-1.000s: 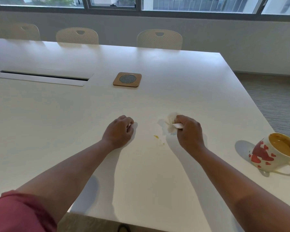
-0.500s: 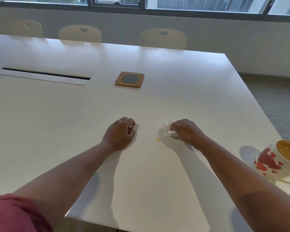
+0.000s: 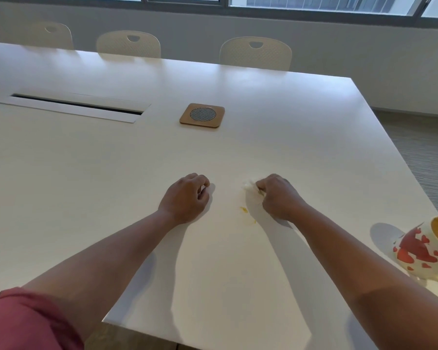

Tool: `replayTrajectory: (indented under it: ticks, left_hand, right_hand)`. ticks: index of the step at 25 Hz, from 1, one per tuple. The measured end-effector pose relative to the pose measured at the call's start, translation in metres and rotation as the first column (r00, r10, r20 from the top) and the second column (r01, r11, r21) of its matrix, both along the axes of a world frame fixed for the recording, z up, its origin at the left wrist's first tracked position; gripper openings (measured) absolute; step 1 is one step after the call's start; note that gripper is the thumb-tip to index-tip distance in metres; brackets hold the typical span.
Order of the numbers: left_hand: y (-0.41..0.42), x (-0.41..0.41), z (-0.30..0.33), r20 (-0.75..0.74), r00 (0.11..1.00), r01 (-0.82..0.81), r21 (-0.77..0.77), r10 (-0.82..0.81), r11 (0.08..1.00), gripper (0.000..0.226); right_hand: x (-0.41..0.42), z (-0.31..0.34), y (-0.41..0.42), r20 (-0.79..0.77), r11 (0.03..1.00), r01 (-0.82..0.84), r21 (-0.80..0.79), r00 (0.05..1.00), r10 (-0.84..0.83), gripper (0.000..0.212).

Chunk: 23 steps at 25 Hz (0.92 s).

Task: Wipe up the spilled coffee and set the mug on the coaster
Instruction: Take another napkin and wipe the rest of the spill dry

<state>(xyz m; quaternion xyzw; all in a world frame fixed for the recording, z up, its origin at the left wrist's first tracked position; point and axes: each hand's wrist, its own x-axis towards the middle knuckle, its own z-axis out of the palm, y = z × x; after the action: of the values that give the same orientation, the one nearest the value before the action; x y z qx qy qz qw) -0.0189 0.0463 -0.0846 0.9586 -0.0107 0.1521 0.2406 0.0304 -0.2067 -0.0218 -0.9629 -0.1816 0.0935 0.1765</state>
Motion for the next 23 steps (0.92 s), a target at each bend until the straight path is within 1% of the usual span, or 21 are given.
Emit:
replayTrajectory:
  ticks: [2, 4, 7, 9, 12, 14, 17, 20, 23]
  left_hand:
    - [0.0, 0.0, 0.0, 0.006, 1.0, -0.003, 0.007, 0.003, 1.0, 0.009]
    - [0.0, 0.001, -0.002, 0.013, 1.0, -0.003, 0.011, 0.003, 1.0, 0.01]
    - [-0.001, 0.001, -0.001, 0.008, 1.0, 0.001, 0.015, -0.001, 1.0, 0.011]
    - [0.0, 0.001, 0.0, 0.009, 1.0, -0.005, 0.013, 0.005, 1.0, 0.012]
    - [-0.001, 0.0, 0.001, 0.001, 1.0, -0.004, 0.025, 0.004, 1.0, 0.015]
    - [-0.002, -0.001, 0.002, 0.003, 1.0, -0.006, 0.026, 0.006, 1.0, 0.018]
    - [-0.002, -0.001, 0.001, -0.006, 1.0, -0.012, 0.033, 0.012, 0.999, 0.013]
    - [-0.002, -0.001, 0.0, -0.003, 1.0, -0.023, 0.036, 0.023, 0.999, 0.007]
    - [-0.002, -0.001, -0.001, 0.013, 0.999, -0.031, 0.037, 0.031, 0.999, 0.008]
  right_hand:
    - [-0.003, -0.003, 0.009, 0.038, 0.996, -0.094, -0.003, 0.995, 0.094, 0.028]
    - [-0.006, -0.008, 0.014, 0.096, 0.986, -0.162, -0.042, 0.982, 0.165, 0.03]
    - [-0.008, -0.013, 0.011, 0.232, 0.975, -0.187, -0.121, 0.95, 0.211, 0.045]
    - [-0.009, -0.015, 0.008, 0.278, 0.965, -0.215, -0.152, 0.927, 0.251, 0.052]
    - [-0.016, -0.013, 0.007, 0.237, 0.938, -0.301, -0.174, 0.911, 0.337, 0.051]
    - [-0.023, -0.011, 0.006, 0.222, 0.907, -0.376, -0.192, 0.883, 0.413, 0.051]
    - [-0.032, -0.005, -0.002, 0.201, 0.868, -0.443, -0.224, 0.85, 0.486, 0.043]
    - [-0.041, 0.002, -0.006, 0.143, 0.851, -0.457, -0.257, 0.853, 0.501, 0.035]
    - [-0.058, 0.009, -0.004, 0.079, 0.861, -0.439, -0.257, 0.878, 0.472, 0.027]
